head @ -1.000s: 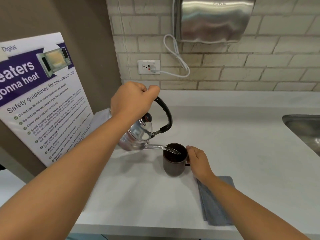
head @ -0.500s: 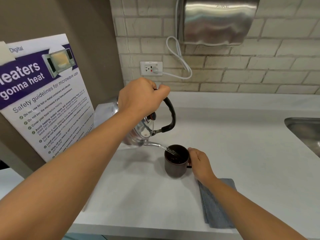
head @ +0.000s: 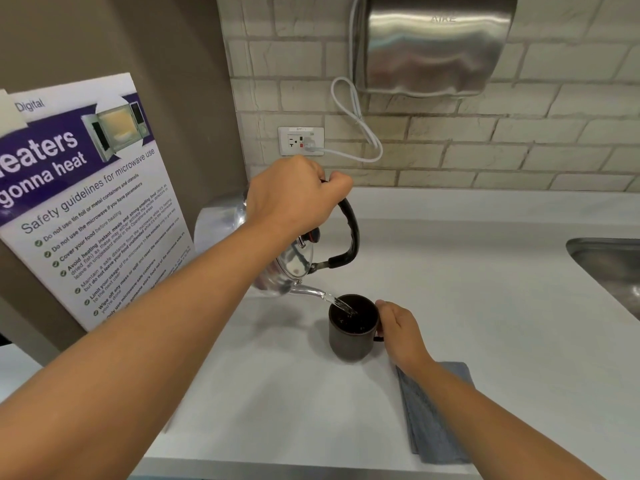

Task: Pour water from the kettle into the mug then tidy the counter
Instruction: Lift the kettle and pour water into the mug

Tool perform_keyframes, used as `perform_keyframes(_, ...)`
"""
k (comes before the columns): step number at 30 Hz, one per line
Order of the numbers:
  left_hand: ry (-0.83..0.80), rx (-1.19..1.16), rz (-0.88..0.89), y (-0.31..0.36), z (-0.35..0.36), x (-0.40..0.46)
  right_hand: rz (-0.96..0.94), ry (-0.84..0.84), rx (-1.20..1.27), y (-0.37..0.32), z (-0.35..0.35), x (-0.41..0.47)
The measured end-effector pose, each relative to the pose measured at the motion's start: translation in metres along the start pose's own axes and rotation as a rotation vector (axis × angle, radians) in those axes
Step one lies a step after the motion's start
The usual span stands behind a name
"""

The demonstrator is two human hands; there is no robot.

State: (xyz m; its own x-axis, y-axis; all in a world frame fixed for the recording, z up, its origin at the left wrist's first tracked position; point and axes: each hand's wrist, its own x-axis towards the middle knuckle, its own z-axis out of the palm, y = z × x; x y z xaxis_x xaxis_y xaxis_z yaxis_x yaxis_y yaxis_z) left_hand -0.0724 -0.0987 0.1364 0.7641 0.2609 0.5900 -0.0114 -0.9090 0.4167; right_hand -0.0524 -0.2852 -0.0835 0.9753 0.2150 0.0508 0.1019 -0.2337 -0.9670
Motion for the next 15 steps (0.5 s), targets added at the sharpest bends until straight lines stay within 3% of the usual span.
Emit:
perform_keyframes(7, -0.004, -0.072, -0.087, -0.013, 0.003, -0.009, 0.001, 0.006, 0.005, -0.002, 0.001, -0.001)
perform_keyframes(15, 0.042, -0.339, -0.320, -0.047, 0.001, -0.022, 0.003, 0.006, 0.010, 0.000, 0.001, -0.001)
